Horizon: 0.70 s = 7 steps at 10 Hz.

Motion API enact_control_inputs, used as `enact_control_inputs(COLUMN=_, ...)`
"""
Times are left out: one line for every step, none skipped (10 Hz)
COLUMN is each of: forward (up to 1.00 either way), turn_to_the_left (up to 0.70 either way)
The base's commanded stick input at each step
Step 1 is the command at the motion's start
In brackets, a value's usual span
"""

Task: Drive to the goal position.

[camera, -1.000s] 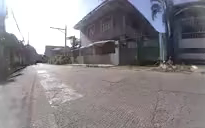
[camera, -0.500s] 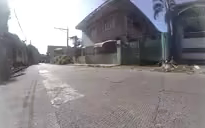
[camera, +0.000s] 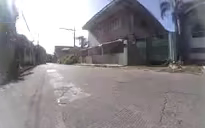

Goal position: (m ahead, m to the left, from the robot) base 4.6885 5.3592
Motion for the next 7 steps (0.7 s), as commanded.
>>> enact_control_inputs(forward=0.00, turn_to_the_left=0.70)
enact_control_inputs(forward=0.00, turn_to_the_left=0.70)
enact_control_inputs(forward=0.00, turn_to_the_left=0.70)
enact_control_inputs(forward=0.00, turn_to_the_left=0.70)
enact_control_inputs(forward=0.00, turn_to_the_left=0.70)
enact_control_inputs(forward=0.00, turn_to_the_left=0.70)
enact_control_inputs(forward=0.00, turn_to_the_left=0.68)
